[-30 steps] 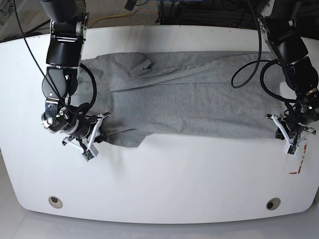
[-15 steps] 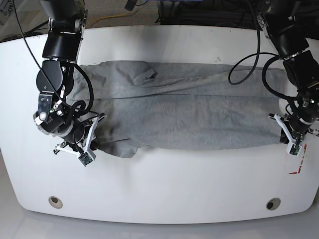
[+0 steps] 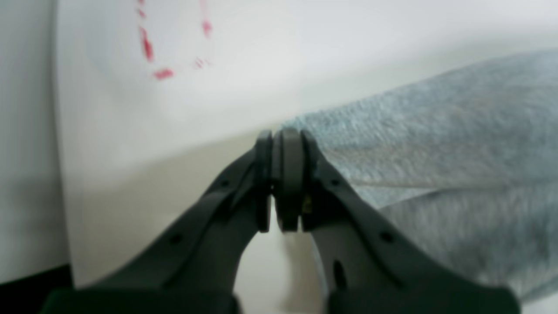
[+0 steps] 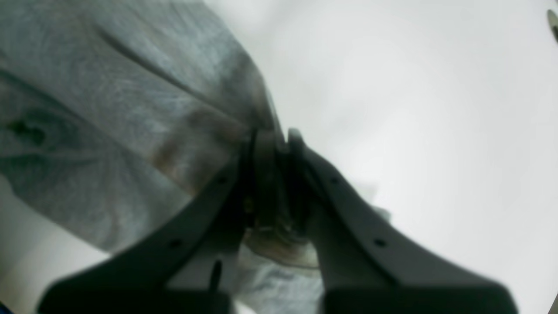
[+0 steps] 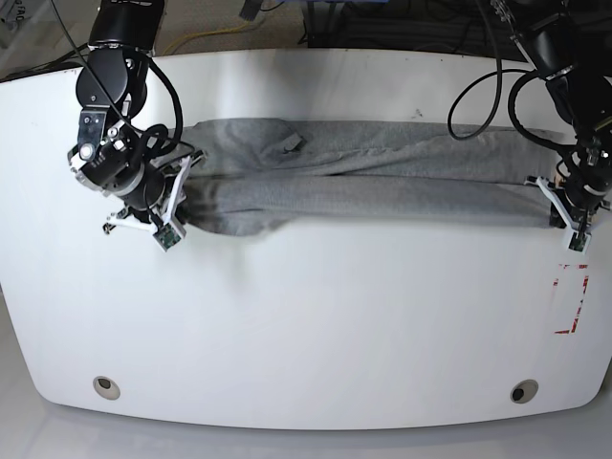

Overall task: Fold the T-shirt properly
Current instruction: 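Fold the hem edge over toward the collar with both grippers, then lay the folded edge down near the collar with both grippers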

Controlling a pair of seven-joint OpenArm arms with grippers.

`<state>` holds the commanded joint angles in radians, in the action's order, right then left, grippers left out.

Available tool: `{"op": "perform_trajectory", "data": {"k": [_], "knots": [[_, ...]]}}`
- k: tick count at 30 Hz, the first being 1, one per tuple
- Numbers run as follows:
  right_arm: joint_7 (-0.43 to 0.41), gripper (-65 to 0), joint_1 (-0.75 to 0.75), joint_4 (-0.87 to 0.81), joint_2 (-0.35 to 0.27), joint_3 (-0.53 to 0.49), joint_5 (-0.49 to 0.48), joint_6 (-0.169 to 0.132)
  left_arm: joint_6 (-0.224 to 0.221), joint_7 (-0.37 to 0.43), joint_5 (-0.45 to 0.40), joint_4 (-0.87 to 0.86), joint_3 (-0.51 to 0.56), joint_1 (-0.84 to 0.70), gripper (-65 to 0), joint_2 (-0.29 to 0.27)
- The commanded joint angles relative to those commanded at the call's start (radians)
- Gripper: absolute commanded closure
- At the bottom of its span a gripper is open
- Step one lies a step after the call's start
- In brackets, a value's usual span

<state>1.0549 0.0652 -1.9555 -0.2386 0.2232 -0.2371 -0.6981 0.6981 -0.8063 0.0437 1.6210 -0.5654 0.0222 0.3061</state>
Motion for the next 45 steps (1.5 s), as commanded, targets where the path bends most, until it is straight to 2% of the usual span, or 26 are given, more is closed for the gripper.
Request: {"op": "perform_trajectory", "data": {"k": [6, 9, 10, 14, 16, 17, 18, 21, 25, 28, 32, 37, 40, 42, 45], "knots": [[0.000, 0.0, 0.057, 0.009, 0.041, 0.000, 0.011, 0.000, 0.000, 0.002, 0.000, -0.002, 0.008, -0.064, 0.0, 0.000], [0.000, -0.8, 0.064, 0.046, 0.043, 0.000, 0.005, 0.000, 0.000, -0.002, -0.002, -0.006, 0.025, -0.094, -1.4, 0.000], [0.000, -4.0, 0.064, 0.058, 0.043, 0.000, 0.005, 0.000, 0.000, -0.002, -0.002, -0.008, 0.044, -0.106, -4.9, 0.002], [0.000, -26.8, 0.061, 0.063, 0.043, 0.003, 0.002, 0.000, 0.000, -0.002, 0.000, -0.008, 0.101, -0.141, -31.5, 0.029], [0.000, -38.0, 0.061, 0.029, 0.058, 0.038, 0.000, 0.000, 0.000, -0.002, 0.000, -0.003, 0.109, -0.147, -44.2, 0.029], [0.000, -41.9, 0.061, 0.012, 0.081, 0.061, 0.000, 0.000, 0.000, -0.002, 0.002, 0.000, 0.109, -0.147, -48.5, 0.029], [0.000, -43.6, 0.061, 0.002, 0.095, 0.080, 0.000, 0.000, 0.000, -0.002, 0.002, 0.002, 0.109, -0.147, -49.6, 0.029], [0.000, -45.8, 0.061, -0.032, 0.149, 0.164, 0.000, 0.000, 0.000, -0.002, 0.023, 0.002, 0.091, -0.140, -46.4, 0.029], [0.000, -45.8, 0.040, -0.029, 0.180, 0.186, 0.000, 0.000, 0.000, -0.003, 0.183, -0.008, 0.031, -0.103, -44.2, 0.061], [0.000, -45.8, 0.041, 0.000, 0.215, 0.186, 0.000, 0.000, 0.000, -0.003, 0.250, -0.037, 0.032, -0.084, -43.9, 0.077], [0.000, -45.8, 0.041, 0.101, 0.227, 0.187, 0.002, 0.000, 0.000, -0.003, 0.227, -0.115, 0.078, -0.061, -43.9, 0.074], [-0.011, -45.8, 0.031, 0.253, 0.233, 0.264, 0.009, 0.000, 0.000, -0.003, 0.229, -0.193, 0.101, -0.037, -43.9, 0.074], [-0.072, -45.8, -0.012, 0.362, 0.213, 0.282, 0.012, 0.000, 0.000, -0.003, 0.232, -0.207, 0.094, -0.040, -44.2, 0.071], [-0.098, -45.8, -0.031, 0.414, 0.186, 0.275, 0.009, 0.000, 0.000, -0.003, 0.267, -0.206, 0.066, -0.061, -44.4, 0.071], [-0.109, -45.8, -0.087, 0.485, 0.169, 0.275, 0.011, 0.000, 0.000, -0.038, 0.381, -0.206, 0.020, -0.077, -44.7, 0.077]]}}
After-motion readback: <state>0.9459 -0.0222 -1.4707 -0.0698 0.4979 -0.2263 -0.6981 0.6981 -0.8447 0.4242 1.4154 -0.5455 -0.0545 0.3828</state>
